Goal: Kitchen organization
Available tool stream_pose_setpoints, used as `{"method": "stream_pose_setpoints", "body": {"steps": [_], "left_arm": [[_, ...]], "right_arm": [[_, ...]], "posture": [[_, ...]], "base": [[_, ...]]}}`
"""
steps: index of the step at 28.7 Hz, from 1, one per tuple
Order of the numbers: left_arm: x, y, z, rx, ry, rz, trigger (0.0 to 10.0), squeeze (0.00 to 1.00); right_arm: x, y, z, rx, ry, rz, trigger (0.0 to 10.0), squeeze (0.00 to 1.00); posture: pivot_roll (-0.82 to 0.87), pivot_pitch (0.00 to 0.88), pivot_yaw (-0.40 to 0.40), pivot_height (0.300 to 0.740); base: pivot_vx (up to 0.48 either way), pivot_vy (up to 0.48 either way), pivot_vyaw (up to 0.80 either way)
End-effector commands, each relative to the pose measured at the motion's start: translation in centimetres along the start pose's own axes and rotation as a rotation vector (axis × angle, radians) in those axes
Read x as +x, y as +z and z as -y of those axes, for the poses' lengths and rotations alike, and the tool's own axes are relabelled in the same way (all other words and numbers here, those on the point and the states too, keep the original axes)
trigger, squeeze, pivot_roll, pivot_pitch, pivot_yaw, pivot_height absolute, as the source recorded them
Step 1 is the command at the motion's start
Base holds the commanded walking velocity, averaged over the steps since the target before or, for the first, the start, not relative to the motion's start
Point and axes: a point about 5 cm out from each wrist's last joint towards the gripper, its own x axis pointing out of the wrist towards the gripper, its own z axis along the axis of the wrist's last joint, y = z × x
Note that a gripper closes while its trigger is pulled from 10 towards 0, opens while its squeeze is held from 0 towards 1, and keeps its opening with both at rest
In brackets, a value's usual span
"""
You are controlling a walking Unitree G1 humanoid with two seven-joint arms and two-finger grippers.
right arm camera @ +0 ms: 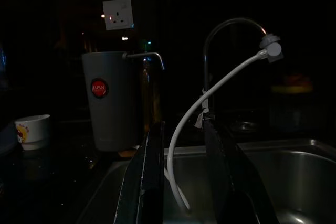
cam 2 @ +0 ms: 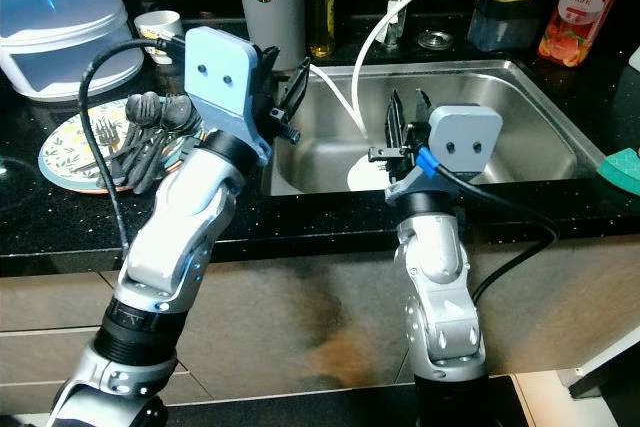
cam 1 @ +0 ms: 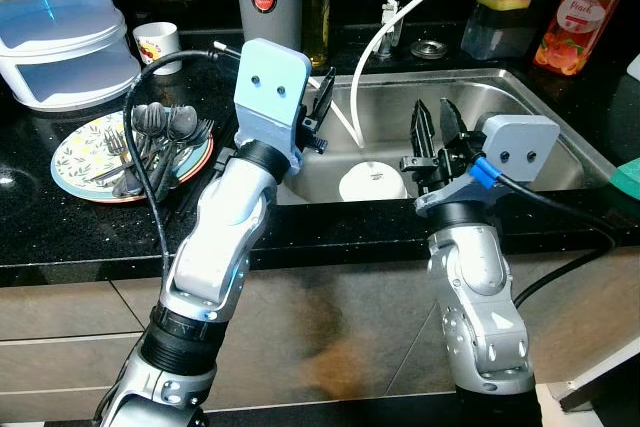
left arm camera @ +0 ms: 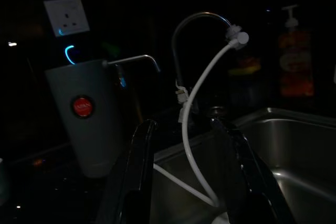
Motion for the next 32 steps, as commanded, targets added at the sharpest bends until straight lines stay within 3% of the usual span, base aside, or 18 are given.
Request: {"method": "stream_pose_setpoints", "body": {"steps": [1, 9, 25, 32], "left_arm": [[-0.1, -0.4, -1.0, 0.027, 0.03, -0.013, 10.0, 0.0], [0.2, -0.6, -2.8, 0.046, 0.096, -0.03, 10.0, 0.0], [0.2, -0.8, -2.9, 0.046, 0.109, -0.032, 10.0, 0.0], [0.3, -0.8, -2.9, 0.066, 0.105, -0.029, 10.0, 0.0]], "right_arm": [[0.0, -0.4, 0.1, -0.004, 0.003, -0.016, 10.0, 0.0], [0.0, -0.4, 0.0, -0.002, 0.002, -0.016, 10.0, 0.0], [0.0, -0.4, 0.1, -0.004, -0.002, -0.015, 10.0, 0.0], [0.1, -0.4, 0.1, -0.004, -0.003, -0.015, 10.0, 0.0]], "posture": [[0.0, 0.0, 0.023, 0.74], [0.0, 0.0, 0.022, 0.74], [0.0, 0.0, 0.022, 0.74], [0.0, 0.0, 0.022, 0.74]], "base": [[0.0, 0.0, 0.0], [0.0, 0.034, 0.0], [0.0, 0.394, 0.0], [0.0, 0.0, 0.0]]}}
